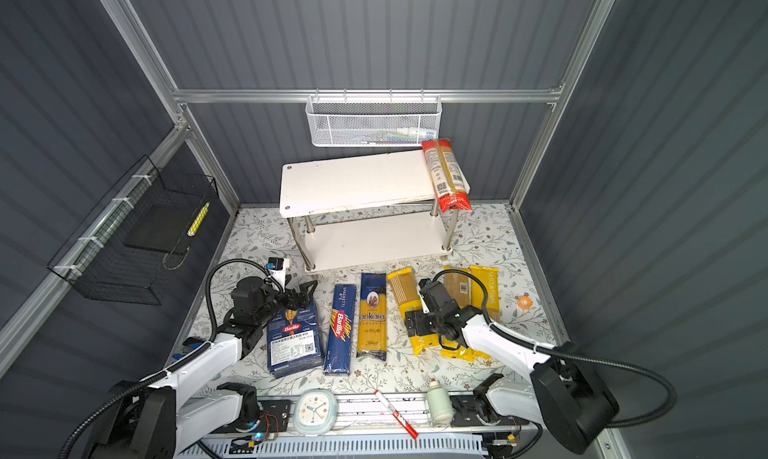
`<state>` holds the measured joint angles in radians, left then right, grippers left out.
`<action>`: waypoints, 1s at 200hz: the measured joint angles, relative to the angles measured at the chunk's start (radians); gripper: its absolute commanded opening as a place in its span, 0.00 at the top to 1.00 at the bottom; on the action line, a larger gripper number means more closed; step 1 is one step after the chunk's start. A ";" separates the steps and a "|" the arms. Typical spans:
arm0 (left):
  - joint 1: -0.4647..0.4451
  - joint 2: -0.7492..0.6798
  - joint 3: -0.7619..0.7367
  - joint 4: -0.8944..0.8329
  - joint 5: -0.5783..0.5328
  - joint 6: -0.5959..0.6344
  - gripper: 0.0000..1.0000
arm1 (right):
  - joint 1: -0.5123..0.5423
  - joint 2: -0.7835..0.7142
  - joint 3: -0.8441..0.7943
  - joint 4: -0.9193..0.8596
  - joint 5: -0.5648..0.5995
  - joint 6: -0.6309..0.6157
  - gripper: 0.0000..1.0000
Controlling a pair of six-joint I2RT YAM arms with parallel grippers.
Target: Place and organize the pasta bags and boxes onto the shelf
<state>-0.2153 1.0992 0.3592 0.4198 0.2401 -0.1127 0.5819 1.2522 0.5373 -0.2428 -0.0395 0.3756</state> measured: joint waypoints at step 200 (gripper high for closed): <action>0.000 -0.045 -0.015 0.014 0.020 0.000 0.01 | 0.138 0.191 0.099 0.010 0.161 0.051 0.01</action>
<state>-0.2153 1.0546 0.3439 0.4343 0.2604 -0.1123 0.7200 1.4429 0.6361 -0.2333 0.1211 0.4263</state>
